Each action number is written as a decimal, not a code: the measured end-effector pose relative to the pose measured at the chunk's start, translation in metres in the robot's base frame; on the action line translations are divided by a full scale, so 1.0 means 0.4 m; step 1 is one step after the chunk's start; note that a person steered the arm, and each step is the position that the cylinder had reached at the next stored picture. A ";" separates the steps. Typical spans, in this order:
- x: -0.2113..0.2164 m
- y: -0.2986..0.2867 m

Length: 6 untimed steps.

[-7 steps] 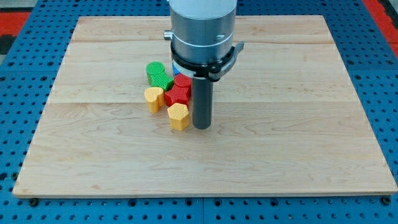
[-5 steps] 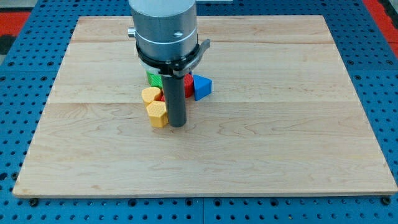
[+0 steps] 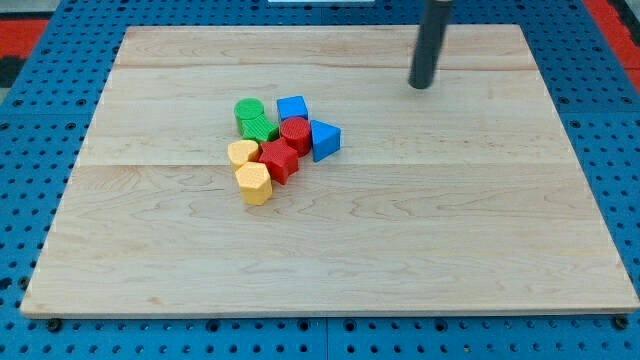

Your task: Push the blue triangle into a group of blocks

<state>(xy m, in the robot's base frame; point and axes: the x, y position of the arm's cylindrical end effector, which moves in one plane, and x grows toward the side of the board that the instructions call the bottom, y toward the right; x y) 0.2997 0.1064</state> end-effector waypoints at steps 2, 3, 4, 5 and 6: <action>0.103 -0.254; 0.077 -0.270; 0.065 -0.355; 0.124 -0.396; 0.166 -0.363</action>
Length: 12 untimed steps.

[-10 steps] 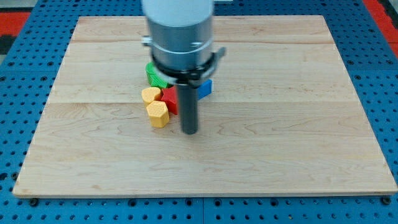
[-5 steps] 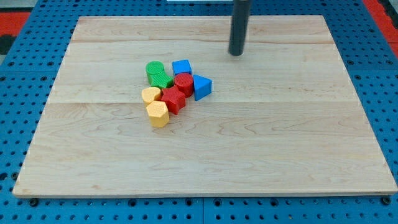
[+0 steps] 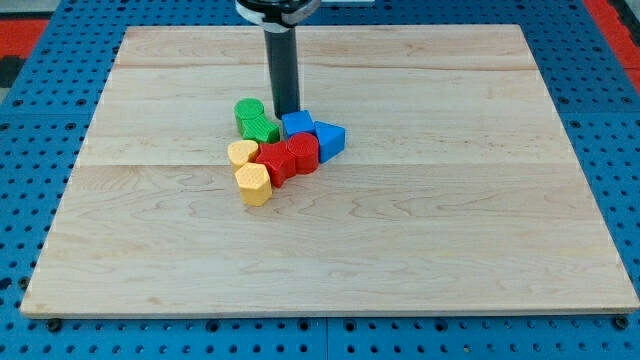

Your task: Push the blue triangle into a group of blocks

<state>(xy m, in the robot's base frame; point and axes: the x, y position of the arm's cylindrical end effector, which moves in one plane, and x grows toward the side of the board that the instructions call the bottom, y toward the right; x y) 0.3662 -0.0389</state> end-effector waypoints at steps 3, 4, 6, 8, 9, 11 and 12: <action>0.002 0.150; 0.117 0.175; 0.181 0.218; 0.186 0.021; 0.186 0.077; 0.099 0.266; -0.020 0.252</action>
<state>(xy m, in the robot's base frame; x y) 0.3582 0.0617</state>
